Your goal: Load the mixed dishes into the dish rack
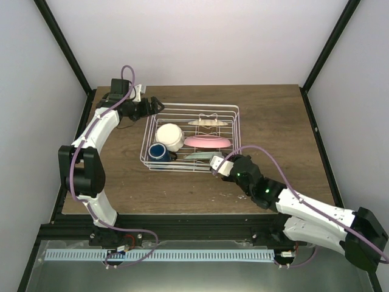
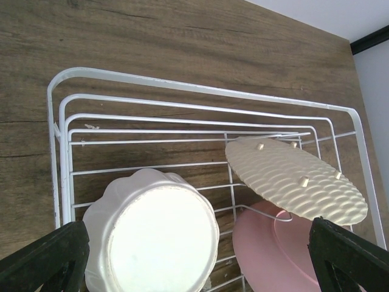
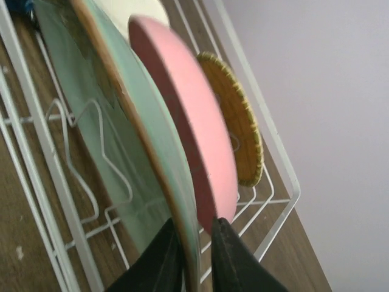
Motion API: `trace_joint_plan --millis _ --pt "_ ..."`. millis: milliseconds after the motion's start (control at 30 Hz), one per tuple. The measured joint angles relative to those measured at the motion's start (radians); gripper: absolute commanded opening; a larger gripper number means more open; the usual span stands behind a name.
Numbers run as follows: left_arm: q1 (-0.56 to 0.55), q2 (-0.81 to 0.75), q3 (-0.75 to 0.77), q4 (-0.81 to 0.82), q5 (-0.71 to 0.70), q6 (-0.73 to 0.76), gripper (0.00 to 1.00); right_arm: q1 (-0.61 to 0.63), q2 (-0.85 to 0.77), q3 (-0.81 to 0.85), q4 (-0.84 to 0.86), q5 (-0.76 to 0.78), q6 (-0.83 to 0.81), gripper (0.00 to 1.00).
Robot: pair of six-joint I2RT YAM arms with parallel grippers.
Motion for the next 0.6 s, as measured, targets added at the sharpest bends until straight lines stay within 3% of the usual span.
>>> trace_joint_plan --millis 200,367,600 --pt "0.000 0.000 -0.001 0.000 0.000 0.002 1.00 0.002 0.012 0.014 -0.079 0.018 0.042 0.56" --pt "0.000 0.000 -0.002 0.000 0.000 0.003 1.00 0.023 0.011 0.071 -0.141 0.014 0.090 0.98" --pt "0.000 0.000 -0.002 0.000 0.000 0.003 1.00 0.072 -0.011 0.174 -0.290 -0.079 0.214 1.00"
